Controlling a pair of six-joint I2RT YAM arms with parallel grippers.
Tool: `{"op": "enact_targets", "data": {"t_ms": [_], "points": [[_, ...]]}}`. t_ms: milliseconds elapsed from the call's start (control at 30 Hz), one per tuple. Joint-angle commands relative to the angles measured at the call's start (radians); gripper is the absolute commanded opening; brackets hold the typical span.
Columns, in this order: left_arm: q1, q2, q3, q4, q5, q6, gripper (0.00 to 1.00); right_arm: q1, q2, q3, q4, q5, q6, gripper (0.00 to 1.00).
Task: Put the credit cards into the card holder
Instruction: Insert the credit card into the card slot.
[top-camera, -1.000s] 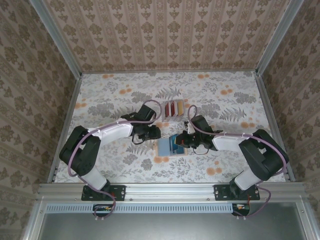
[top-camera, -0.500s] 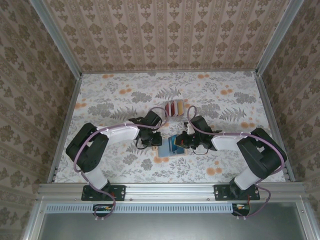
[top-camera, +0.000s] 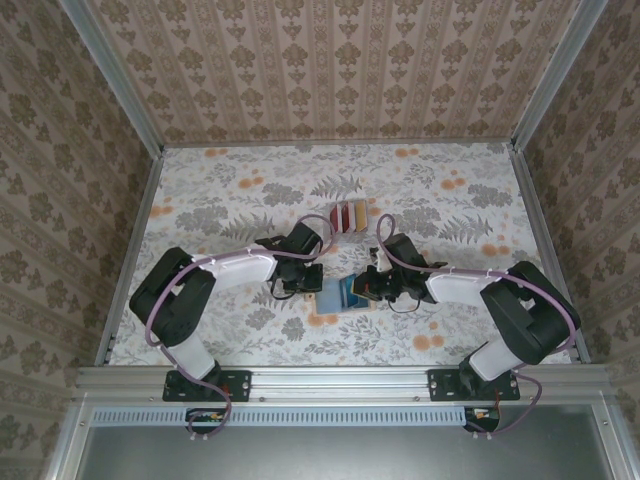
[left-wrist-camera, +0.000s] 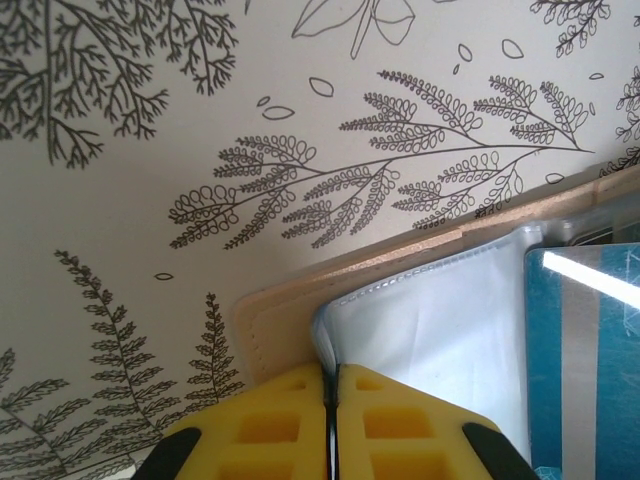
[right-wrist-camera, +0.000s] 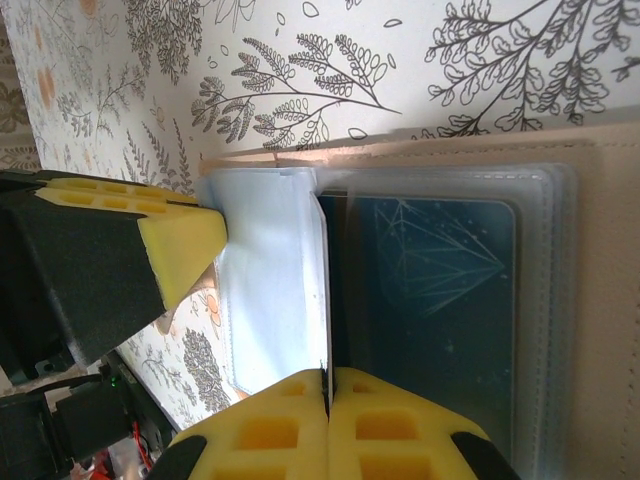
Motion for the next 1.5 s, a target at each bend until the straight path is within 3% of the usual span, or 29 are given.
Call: {"op": "enact_targets", "data": {"t_ms": [0, 500, 833, 967, 1133, 1233, 1367, 1467], "points": [[-0.004, 0.016, -0.031, -0.025, -0.012, -0.016, 0.09, 0.010, 0.036, -0.009, -0.002, -0.015, -0.008, 0.07], [-0.006, 0.011, -0.035, -0.022, -0.014, -0.023, 0.08, 0.039, 0.136, 0.029, 0.024, -0.025, -0.002, 0.07], [-0.012, 0.015, -0.031, -0.023, -0.016, -0.024, 0.09, 0.133, 0.122, 0.166, -0.278, 0.179, -0.113, 0.08], [-0.011, 0.014, -0.035, -0.024, -0.019, -0.024, 0.09, 0.152, 0.110, 0.192, -0.346, 0.231, -0.134, 0.14], [-0.010, 0.007, -0.045, -0.022, -0.024, -0.025, 0.08, 0.156, 0.023, 0.199, -0.423, 0.314, -0.139, 0.31], [-0.011, 0.009, -0.047, -0.022, -0.024, -0.024, 0.08, 0.156, -0.030, 0.214, -0.479, 0.360, -0.156, 0.34], [-0.012, 0.007, -0.048, -0.017, -0.024, -0.026, 0.08, 0.154, -0.078, 0.223, -0.524, 0.401, -0.169, 0.35], [-0.011, 0.007, -0.046, -0.017, -0.023, -0.025, 0.08, 0.154, -0.083, 0.216, -0.515, 0.398, -0.166, 0.27]]}}
